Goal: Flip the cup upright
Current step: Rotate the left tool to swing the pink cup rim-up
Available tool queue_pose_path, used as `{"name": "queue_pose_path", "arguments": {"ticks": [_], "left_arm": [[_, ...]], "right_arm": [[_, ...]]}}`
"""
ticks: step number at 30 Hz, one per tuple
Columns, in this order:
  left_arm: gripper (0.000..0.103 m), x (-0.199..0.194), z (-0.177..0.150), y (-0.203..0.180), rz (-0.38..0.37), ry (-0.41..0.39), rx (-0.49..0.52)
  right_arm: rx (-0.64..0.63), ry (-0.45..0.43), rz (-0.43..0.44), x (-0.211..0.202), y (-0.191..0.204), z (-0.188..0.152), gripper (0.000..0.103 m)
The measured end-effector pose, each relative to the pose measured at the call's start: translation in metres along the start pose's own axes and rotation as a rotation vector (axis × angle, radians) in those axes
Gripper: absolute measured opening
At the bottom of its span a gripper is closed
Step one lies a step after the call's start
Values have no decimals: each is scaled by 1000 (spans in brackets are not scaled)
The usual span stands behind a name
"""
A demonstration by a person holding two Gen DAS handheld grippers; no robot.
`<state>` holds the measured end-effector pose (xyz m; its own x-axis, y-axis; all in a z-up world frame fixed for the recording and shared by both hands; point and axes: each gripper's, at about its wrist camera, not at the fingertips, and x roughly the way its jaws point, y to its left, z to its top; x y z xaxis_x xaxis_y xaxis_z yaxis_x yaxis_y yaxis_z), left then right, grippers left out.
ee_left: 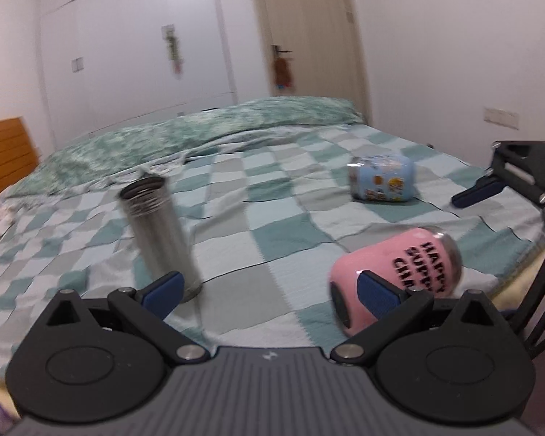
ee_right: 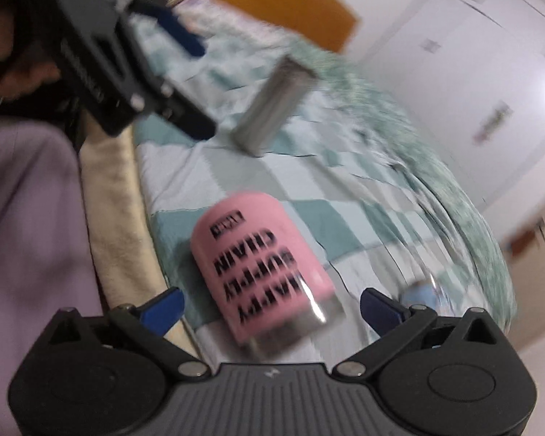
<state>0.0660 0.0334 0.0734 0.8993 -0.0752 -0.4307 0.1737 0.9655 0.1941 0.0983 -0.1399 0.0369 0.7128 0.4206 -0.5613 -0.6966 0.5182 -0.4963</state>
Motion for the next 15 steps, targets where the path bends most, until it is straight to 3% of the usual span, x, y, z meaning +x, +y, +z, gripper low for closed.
{"name": "queue_pose_path", "arguments": {"ticks": [9, 15], "left_arm": [[103, 29, 19, -49, -234, 45, 297], [103, 58, 21, -74, -340, 148, 467]], "right_arm": [[361, -30, -86, -38, -28, -60, 103], [511, -27, -80, -44, -35, -80, 103]]}}
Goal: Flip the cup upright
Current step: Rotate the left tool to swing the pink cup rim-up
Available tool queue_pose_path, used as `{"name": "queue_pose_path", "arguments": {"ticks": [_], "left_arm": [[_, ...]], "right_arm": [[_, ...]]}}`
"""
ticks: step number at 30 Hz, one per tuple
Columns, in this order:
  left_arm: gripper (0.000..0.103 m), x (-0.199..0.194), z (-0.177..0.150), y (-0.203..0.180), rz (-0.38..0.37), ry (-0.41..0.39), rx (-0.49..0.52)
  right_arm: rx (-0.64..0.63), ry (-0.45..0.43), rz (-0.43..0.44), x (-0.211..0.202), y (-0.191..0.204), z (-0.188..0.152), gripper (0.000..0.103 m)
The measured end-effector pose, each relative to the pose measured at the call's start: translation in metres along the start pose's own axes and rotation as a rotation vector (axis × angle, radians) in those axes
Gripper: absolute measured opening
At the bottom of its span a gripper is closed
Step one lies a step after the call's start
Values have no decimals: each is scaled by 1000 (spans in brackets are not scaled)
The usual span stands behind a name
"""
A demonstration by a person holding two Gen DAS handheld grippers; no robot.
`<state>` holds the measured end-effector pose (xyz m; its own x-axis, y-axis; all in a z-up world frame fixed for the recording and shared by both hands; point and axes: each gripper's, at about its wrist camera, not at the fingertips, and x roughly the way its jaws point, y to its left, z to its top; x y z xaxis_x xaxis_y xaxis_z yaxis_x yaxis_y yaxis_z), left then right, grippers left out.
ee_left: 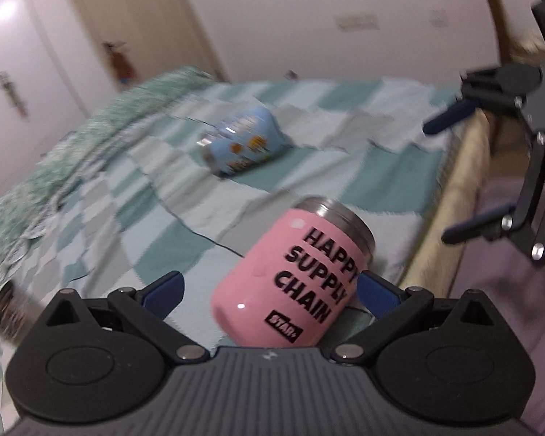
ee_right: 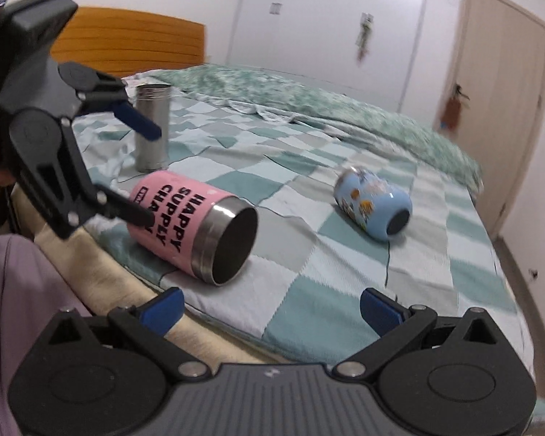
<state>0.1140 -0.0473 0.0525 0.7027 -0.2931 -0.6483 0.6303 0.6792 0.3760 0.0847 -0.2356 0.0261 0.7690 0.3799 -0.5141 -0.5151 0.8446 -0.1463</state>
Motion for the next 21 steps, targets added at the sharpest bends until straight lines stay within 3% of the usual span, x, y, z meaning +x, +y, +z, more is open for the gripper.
{"name": "queue_pose_path", "arguments": {"ticks": [9, 13, 15, 16, 21], "left_arm": [[103, 45, 17, -10, -59, 151, 180], [102, 64, 19, -5, -102, 247, 157], [100, 73, 20, -3, -84, 295, 140], [97, 76, 22, -1, -69, 320, 104], [92, 77, 29, 32, -44, 470, -259]], "right_arm": [[108, 28, 32, 17, -1, -6, 103], [114, 28, 39, 22, -1, -7, 103], [118, 25, 42, 24, -3, -8, 103], [121, 23, 44, 24, -3, -9, 103], [125, 16, 52, 27, -6, -8, 103]]}}
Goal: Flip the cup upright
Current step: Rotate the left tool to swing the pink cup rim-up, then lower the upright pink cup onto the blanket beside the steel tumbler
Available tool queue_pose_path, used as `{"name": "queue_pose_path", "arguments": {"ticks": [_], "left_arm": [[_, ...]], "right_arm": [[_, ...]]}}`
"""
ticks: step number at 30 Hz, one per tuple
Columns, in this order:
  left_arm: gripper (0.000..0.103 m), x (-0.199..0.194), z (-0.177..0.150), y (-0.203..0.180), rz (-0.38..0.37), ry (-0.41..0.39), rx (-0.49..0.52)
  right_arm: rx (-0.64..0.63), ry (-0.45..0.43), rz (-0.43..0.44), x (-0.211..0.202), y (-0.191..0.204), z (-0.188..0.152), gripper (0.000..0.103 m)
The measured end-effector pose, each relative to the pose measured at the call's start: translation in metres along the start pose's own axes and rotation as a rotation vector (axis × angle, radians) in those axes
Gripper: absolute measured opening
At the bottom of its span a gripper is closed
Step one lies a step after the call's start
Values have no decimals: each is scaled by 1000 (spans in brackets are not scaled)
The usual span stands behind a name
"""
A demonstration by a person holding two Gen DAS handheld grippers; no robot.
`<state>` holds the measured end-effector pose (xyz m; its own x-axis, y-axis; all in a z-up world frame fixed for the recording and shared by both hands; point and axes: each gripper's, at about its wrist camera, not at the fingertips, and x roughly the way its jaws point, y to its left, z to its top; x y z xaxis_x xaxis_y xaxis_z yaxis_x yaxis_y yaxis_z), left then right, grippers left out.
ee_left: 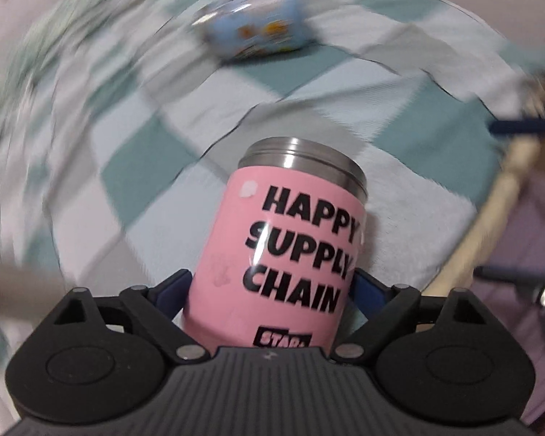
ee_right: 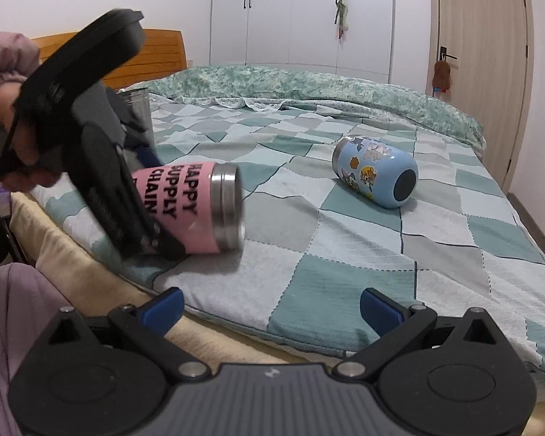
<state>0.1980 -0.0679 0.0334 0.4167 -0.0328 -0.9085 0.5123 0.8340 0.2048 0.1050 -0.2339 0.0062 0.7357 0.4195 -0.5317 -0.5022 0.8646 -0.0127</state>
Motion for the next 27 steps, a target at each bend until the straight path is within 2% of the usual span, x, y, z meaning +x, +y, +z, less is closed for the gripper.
{"name": "queue_pose_path", "arguments": {"ticks": [4, 8, 12, 15, 19, 22, 24, 27], "left_arm": [[91, -10, -13, 13, -6, 79, -196], [91, -20, -31, 33, -53, 122, -445], [91, -24, -47, 44, -71, 107, -620], [91, -27, -56, 49, -88, 97, -706], [91, -26, -52, 51, -90, 108, -682], [103, -27, -37, 49, -51, 89, -586], [103, -28, -27, 47, -26, 75, -524], [103, -21, -15, 44, -24, 79, -487]], "right_arm": [[-10, -6, 29, 7, -2, 4, 103], [-29, -20, 63, 14, -2, 10, 103], [-41, -33, 91, 19, 0, 15, 103], [-49, -36, 102, 23, 0, 17, 103], [-44, -44, 102, 23, -4, 18, 103], [-44, -52, 95, 21, -6, 19, 103], [-50, -55, 87, 20, -7, 20, 103], [-53, -58, 72, 19, -9, 22, 103]]}}
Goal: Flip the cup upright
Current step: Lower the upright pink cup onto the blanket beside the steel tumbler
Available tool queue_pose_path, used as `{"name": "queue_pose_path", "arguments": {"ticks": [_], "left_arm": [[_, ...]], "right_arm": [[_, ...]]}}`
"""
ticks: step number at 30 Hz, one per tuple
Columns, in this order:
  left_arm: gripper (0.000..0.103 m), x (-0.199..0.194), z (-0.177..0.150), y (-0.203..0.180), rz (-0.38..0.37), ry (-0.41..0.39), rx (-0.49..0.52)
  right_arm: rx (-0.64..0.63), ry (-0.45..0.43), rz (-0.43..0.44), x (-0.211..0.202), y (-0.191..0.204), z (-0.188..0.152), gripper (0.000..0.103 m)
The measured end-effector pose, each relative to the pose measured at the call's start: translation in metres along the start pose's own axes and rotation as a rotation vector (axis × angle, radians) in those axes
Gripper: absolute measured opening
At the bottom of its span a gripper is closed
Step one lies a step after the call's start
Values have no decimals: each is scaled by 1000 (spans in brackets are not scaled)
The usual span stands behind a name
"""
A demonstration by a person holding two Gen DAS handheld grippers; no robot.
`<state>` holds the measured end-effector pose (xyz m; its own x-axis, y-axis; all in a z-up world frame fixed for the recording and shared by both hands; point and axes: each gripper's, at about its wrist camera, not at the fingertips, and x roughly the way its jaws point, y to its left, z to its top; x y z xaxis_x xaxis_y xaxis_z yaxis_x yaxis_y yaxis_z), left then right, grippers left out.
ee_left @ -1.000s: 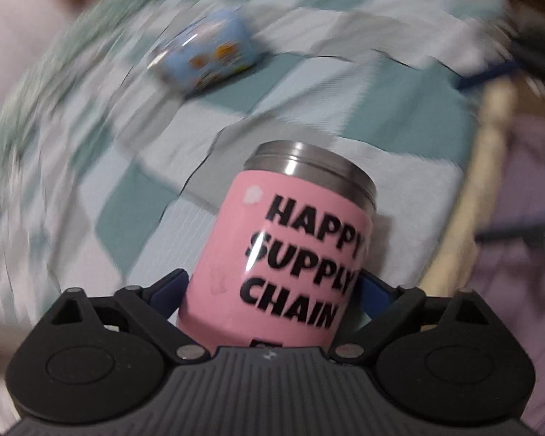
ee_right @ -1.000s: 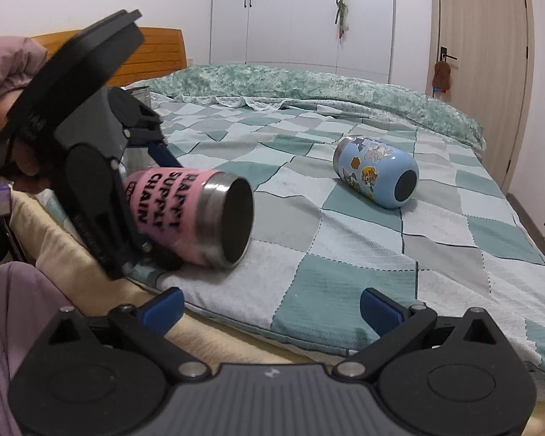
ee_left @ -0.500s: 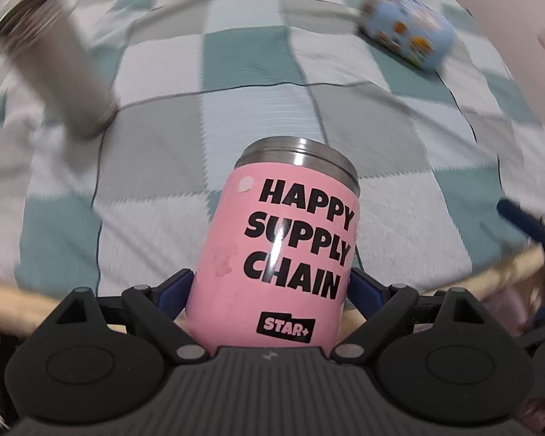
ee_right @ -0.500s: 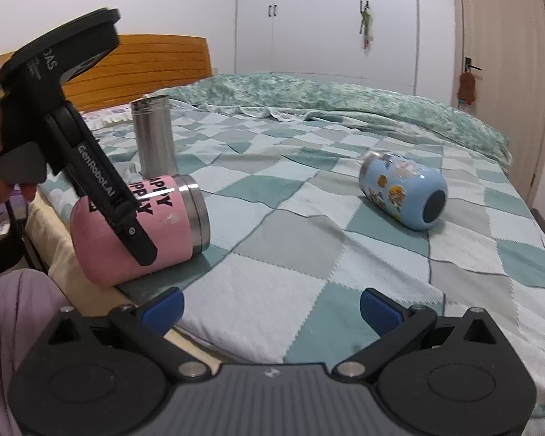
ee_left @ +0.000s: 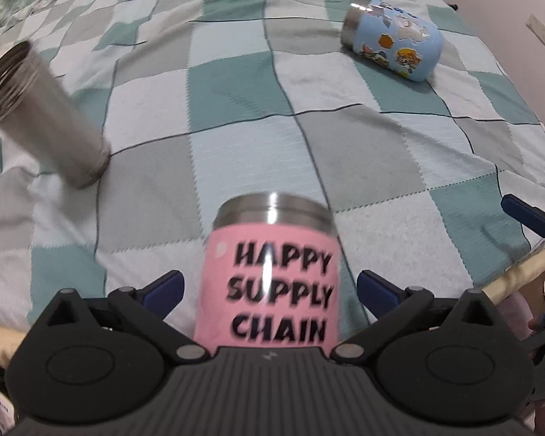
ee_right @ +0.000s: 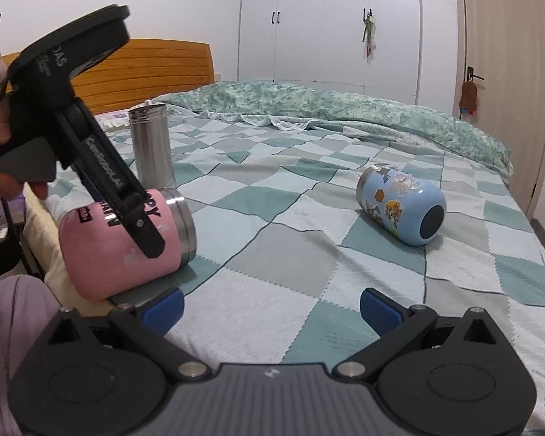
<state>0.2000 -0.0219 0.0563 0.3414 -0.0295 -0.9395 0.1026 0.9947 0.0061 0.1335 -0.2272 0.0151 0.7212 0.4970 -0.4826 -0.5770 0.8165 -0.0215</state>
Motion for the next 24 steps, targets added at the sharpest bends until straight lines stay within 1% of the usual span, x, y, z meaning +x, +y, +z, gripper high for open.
{"name": "queue_pose_path", "arguments": {"ticks": [4, 7, 8, 9, 10, 11, 24], "left_arm": [[103, 15, 6, -7, 38, 39, 36], [103, 21, 5, -6, 41, 45, 39], [102, 22, 5, -6, 45, 46, 40], [99, 23, 5, -7, 50, 47, 44], [87, 23, 4, -7, 53, 46, 46], [84, 23, 2, -6, 37, 44, 46], [84, 1, -18, 1, -15, -108, 73]], "right_arm": [[-3, -3, -8, -1, -2, 2, 103], [-5, 1, -12, -1, -2, 2, 103], [-7, 2, -12, -1, -2, 2, 103], [-8, 3, -12, 0, -1, 2, 103], [-10, 4, -13, 0, -1, 2, 103], [-11, 5, -13, 0, 0, 2, 103], [-12, -4, -26, -2, 6, 8, 103]]}}
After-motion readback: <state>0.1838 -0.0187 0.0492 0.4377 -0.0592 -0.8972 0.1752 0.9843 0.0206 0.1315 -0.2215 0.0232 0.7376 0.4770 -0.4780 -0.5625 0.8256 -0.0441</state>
